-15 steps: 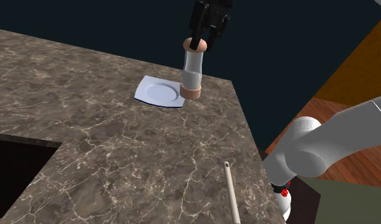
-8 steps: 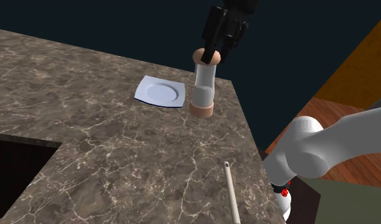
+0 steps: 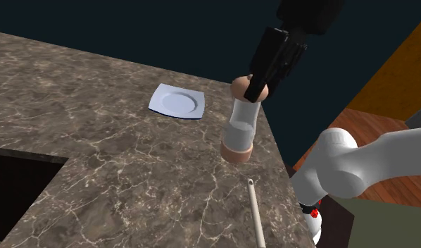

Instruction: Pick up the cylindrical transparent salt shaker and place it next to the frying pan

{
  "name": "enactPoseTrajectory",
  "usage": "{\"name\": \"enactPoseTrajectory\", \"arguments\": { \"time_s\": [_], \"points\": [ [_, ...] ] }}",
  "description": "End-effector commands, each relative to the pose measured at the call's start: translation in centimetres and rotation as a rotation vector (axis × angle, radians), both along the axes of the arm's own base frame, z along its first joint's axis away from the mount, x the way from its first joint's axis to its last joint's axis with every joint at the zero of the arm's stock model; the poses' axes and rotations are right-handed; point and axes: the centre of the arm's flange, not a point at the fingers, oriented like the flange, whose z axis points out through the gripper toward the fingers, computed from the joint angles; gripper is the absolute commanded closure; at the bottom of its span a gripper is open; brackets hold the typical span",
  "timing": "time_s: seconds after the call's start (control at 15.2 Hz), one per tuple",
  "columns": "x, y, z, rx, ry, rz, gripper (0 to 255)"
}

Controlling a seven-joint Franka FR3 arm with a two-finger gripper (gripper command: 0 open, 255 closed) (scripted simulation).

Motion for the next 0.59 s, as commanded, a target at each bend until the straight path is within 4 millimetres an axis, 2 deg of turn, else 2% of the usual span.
{"name": "enactPoseTrajectory", "arguments": {
  "time_s": [0.0, 0.53],
  "points": [
    [-2.3, 1.3, 0.1, 0.000, 0.000, -0.001, 255],
    [-11.7, 6.3, 0.1, 0.000, 0.000, -0.001, 255]
  ]
}}
